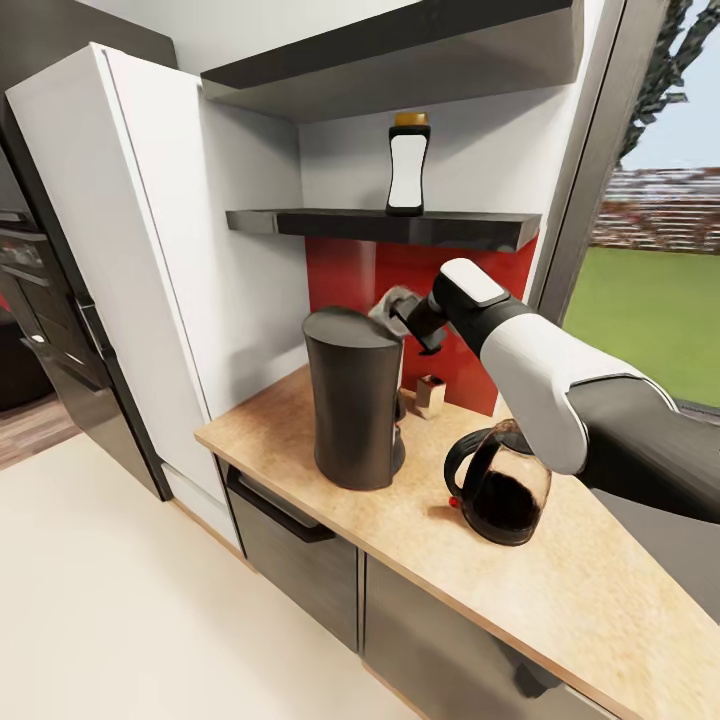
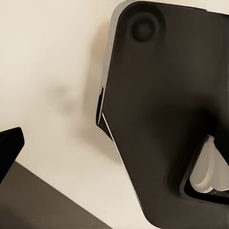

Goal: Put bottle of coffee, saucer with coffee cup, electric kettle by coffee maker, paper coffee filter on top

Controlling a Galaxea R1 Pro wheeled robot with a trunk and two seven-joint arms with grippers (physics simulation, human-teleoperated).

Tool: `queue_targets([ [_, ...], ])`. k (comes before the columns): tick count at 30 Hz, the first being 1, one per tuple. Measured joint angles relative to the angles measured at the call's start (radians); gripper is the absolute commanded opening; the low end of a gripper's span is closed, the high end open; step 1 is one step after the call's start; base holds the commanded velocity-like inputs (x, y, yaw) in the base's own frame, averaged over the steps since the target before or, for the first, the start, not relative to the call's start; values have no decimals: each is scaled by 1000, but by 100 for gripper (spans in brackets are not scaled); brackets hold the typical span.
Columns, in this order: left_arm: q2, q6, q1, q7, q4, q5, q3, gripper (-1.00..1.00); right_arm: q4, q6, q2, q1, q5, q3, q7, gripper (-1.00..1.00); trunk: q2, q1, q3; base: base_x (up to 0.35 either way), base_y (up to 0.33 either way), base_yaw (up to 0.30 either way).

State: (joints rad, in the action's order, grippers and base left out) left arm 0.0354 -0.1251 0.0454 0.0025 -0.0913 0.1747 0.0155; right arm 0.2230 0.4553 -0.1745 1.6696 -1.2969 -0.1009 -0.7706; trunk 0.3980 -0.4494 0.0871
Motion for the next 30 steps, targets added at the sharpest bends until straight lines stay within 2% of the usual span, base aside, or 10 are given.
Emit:
queue_targets([
  [30,0,-1,1,-1,0,0,0,100,6,1,0,0,0,1,1,100,0,0,0,0,0,0],
])
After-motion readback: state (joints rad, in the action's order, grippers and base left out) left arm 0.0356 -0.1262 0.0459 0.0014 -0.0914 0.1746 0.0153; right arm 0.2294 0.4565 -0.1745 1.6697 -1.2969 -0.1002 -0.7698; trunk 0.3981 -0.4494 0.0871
